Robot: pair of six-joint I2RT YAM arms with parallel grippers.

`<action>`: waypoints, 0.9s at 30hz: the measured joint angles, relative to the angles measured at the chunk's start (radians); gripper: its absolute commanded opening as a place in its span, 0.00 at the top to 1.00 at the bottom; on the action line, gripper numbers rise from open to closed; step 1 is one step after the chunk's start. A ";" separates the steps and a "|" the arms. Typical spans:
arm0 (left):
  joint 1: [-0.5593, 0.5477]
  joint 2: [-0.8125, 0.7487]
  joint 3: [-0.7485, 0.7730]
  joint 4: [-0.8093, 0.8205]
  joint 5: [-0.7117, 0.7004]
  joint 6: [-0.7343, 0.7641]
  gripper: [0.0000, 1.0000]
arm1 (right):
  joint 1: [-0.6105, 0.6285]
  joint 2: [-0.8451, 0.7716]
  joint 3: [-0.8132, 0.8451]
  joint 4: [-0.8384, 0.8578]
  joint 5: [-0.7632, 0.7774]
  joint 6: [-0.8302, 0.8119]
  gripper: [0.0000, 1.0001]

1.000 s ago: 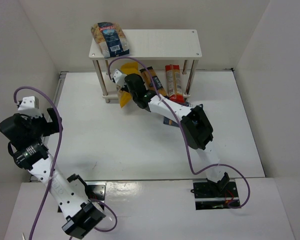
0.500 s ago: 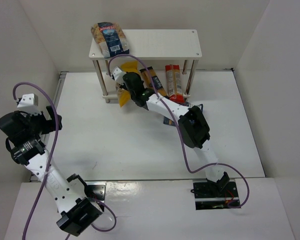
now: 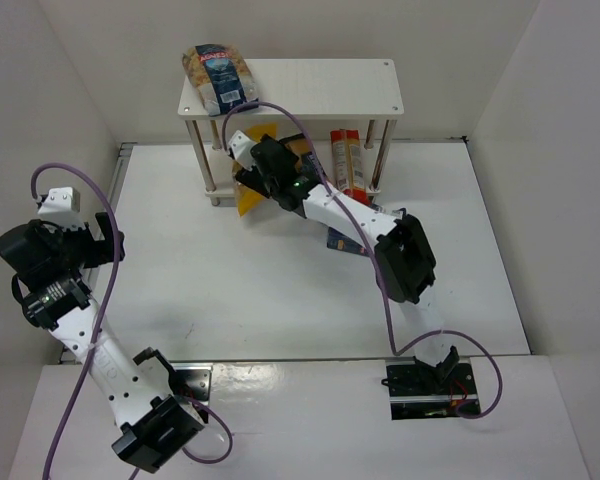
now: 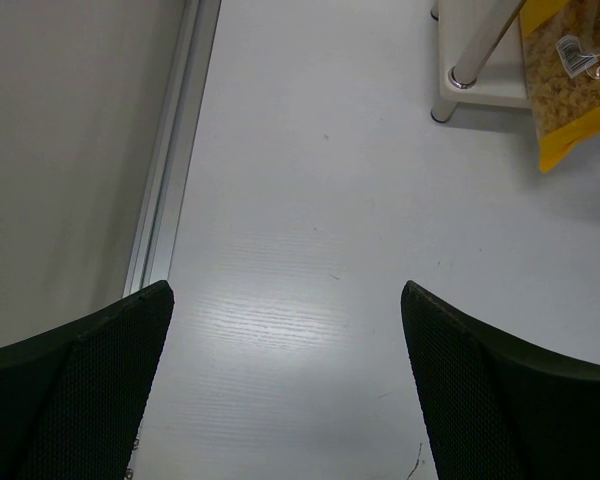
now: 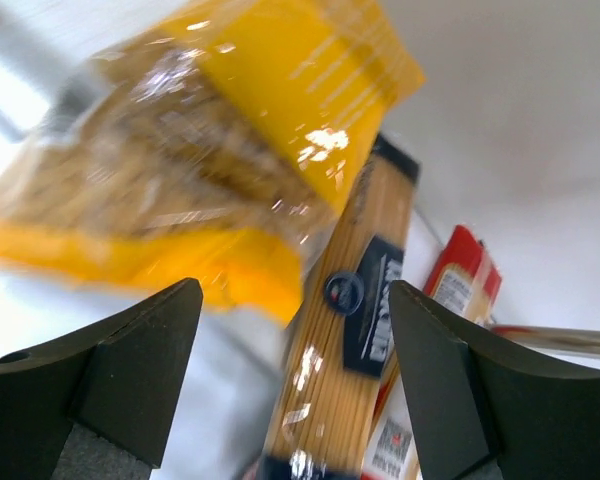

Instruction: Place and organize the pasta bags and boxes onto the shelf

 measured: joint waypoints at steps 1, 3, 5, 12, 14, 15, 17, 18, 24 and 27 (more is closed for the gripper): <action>0.000 0.000 0.001 0.000 0.001 0.002 0.00 | 0.005 -0.028 -0.020 -0.021 -0.020 0.008 0.15; 0.000 0.000 0.005 -0.004 0.004 0.004 0.00 | 0.018 -0.090 -0.068 -0.052 -0.060 0.023 0.14; 0.000 0.000 0.011 -0.013 0.010 0.010 0.00 | 0.032 -0.172 -0.137 -0.090 -0.106 0.037 0.13; -0.006 0.010 0.069 -0.050 0.026 0.061 0.00 | 0.055 -0.547 -0.430 -0.182 -0.264 0.079 0.06; -0.008 0.007 0.075 -0.059 0.032 0.081 0.00 | 0.016 -0.663 -0.539 -0.189 -0.301 0.085 0.05; -0.010 0.005 0.075 -0.063 0.035 0.087 0.00 | -0.023 -0.716 -0.595 -0.196 -0.320 0.092 0.01; -0.015 -0.001 0.075 -0.075 0.039 0.102 0.00 | -0.161 -0.827 -0.712 -0.213 -0.359 0.125 0.00; -0.020 -0.002 0.075 -0.079 0.042 0.105 0.00 | -0.246 -0.874 -0.763 -0.215 -0.366 0.142 0.00; -0.060 0.050 0.062 -0.078 0.066 0.097 0.00 | -0.703 -1.145 -0.999 -0.206 -0.357 0.261 0.00; -0.101 0.115 0.056 -0.053 0.071 0.074 0.00 | -0.852 -1.242 -1.060 -0.204 -0.365 0.311 0.00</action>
